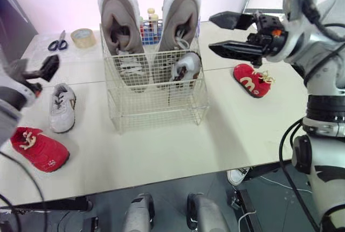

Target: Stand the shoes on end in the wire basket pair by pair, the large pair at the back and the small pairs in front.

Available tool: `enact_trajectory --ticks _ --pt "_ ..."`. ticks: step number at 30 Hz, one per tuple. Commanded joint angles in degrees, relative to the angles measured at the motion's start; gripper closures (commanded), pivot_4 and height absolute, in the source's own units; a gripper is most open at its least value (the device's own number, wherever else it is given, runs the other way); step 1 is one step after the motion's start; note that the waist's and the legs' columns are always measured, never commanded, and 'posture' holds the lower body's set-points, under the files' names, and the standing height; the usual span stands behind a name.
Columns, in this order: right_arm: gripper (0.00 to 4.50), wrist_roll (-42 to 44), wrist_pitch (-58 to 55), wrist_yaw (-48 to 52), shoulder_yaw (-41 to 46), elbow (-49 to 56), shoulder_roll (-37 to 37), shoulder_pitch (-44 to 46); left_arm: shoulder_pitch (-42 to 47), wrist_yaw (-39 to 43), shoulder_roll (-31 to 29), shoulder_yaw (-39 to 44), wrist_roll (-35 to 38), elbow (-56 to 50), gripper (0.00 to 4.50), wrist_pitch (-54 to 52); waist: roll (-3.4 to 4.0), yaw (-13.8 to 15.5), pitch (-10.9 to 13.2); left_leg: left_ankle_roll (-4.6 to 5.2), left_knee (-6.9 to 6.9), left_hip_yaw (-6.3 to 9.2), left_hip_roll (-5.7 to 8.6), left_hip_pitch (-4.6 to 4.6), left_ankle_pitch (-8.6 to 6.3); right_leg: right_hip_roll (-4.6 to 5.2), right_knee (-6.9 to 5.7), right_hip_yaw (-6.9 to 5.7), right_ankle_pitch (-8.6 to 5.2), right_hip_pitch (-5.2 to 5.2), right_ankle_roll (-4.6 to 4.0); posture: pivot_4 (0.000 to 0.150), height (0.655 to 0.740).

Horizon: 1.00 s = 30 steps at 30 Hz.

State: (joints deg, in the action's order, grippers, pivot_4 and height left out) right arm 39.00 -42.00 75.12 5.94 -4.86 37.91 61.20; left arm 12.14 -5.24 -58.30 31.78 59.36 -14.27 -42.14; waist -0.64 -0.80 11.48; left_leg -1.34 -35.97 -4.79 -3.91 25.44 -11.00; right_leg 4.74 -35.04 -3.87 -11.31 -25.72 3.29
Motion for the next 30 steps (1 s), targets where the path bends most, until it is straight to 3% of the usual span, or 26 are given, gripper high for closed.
enact_trajectory --ticks 1,8,22,26,30 --pt "0.00 1.0 -1.8 1.9 -4.8 8.3 0.7 -4.0 2.4 1.4 -4.3 -2.8 -6.3 8.3 0.06 -6.1 -0.02 0.1 0.0 -0.01 0.03 -0.01 0.00 0.00 0.00 0.01 0.00 0.00 -0.01 -0.01 0.00 0.150 0.7400" --pt "0.00 0.1 -0.3 1.0 -7.5 12.4 0.6 -7.3 16.1 8.1 -4.1 -14.9 -17.6 28.3 0.06 -11.4 -0.11 1.0 -0.1 0.04 -0.19 -0.16 0.03 0.77 0.04 0.06 -0.09 0.04 0.09 -0.72 -0.06 0.150 0.7400" --pt "0.00 1.6 -2.0 -2.3 -6.0 15.6 2.5 -8.9 26.9 19.6 4.5 -18.3 -28.0 49.0 0.06 -16.0 -0.24 1.6 -0.1 0.17 -0.38 -0.14 0.02 0.78 0.14 0.04 -0.27 0.04 0.19 -0.70 0.13 0.150 0.7400" --pt "0.00 0.5 -0.8 -2.9 -6.3 14.8 2.4 -9.0 29.8 21.5 6.3 -19.7 -32.8 55.1 1.29 -12.8 -0.23 1.6 -0.2 0.17 -0.52 -0.14 0.02 0.72 0.14 0.05 -0.34 0.04 0.20 -0.59 0.12 0.150 0.7400" --pt "0.00 0.4 -0.3 -3.6 -6.2 14.7 2.4 -9.1 31.4 22.2 7.6 -18.9 -35.2 57.3 3.28 -11.5 -0.23 1.6 -0.2 0.11 -0.59 -0.13 0.01 0.44 0.10 0.05 -0.53 0.05 0.18 -0.43 -0.13 0.150 0.7400"
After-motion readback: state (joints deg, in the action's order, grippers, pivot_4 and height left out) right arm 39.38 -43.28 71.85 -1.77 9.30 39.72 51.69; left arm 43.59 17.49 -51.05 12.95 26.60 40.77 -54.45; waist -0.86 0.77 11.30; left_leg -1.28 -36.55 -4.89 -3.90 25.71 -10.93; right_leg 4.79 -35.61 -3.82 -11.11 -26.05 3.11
